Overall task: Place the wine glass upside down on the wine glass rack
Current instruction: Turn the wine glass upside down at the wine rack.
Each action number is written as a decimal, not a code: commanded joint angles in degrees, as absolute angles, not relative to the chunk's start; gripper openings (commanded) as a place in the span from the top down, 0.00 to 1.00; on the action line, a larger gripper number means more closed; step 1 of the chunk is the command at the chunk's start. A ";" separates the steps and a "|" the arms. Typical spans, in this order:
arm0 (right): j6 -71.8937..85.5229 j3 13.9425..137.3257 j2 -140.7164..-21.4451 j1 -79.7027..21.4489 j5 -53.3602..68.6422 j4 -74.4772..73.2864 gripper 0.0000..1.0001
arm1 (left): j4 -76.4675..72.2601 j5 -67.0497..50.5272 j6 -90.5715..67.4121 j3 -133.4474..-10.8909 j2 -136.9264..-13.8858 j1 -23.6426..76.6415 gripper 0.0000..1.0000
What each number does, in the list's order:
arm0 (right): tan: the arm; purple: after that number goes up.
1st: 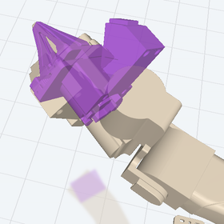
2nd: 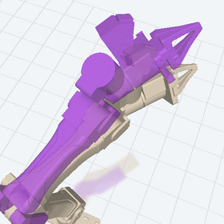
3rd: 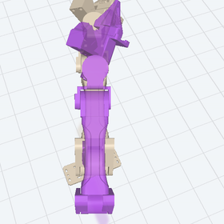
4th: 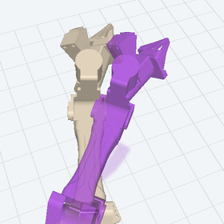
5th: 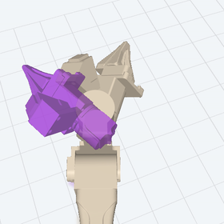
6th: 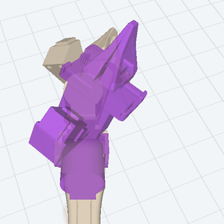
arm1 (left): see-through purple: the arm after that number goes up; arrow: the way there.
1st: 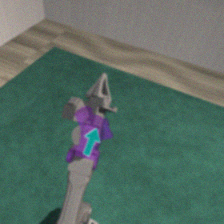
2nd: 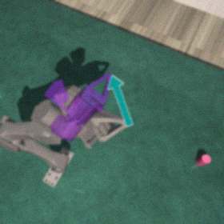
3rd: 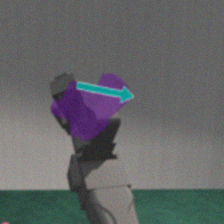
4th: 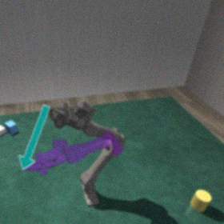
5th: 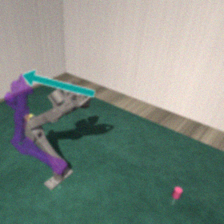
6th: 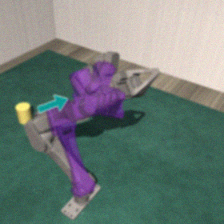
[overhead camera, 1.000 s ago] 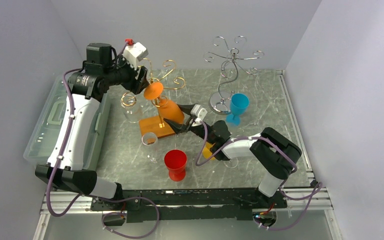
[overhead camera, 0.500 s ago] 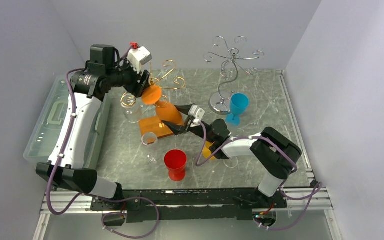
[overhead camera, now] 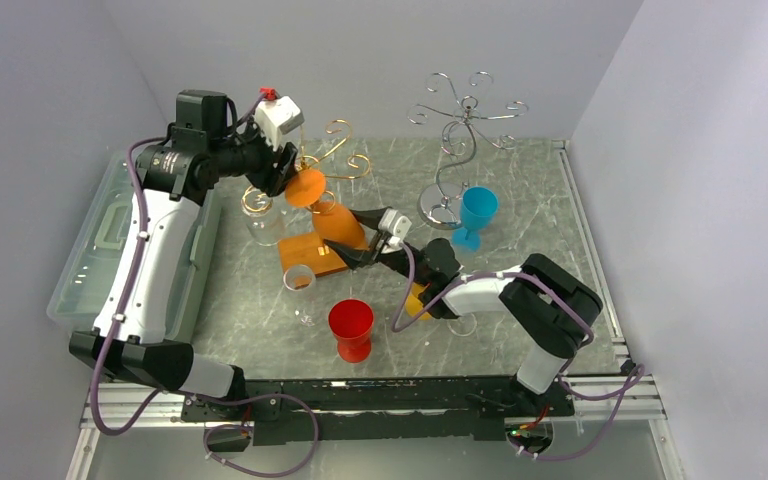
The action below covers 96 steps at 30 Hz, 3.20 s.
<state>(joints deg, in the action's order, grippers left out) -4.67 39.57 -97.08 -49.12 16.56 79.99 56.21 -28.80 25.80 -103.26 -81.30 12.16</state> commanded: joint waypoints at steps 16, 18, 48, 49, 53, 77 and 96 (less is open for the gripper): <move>-0.77 38.97 -97.00 -47.64 12.90 84.26 0.72 | 57.44 -33.49 23.94 -106.38 -80.33 16.26 0.42; -1.47 39.98 -96.64 -47.48 13.79 81.45 0.69 | 57.51 -33.56 24.19 -106.06 -80.29 16.32 0.42; -1.53 51.03 -96.56 -47.17 16.09 68.06 0.21 | 59.06 -39.60 24.32 -102.21 -79.81 16.35 0.43; -1.51 51.52 -96.71 -47.12 16.09 67.84 0.21 | 59.00 -39.50 24.28 -102.22 -79.81 16.35 0.43; -0.93 53.87 -98.01 -47.24 16.69 67.72 0.24 | 59.33 -39.43 24.90 -101.84 -79.82 16.35 0.44; -3.14 47.31 -93.52 -47.58 16.46 56.08 0.00 | 59.03 -36.32 25.69 -103.62 -78.75 16.33 0.43; -4.73 45.44 -78.58 -47.64 16.78 42.50 0.00 | 58.69 -35.67 24.94 -103.93 -78.33 16.35 0.43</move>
<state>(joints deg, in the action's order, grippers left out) -3.57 45.19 -84.01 -47.70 16.45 45.78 58.63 -36.07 25.21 -102.17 -80.42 16.08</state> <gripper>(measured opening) 0.996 0.569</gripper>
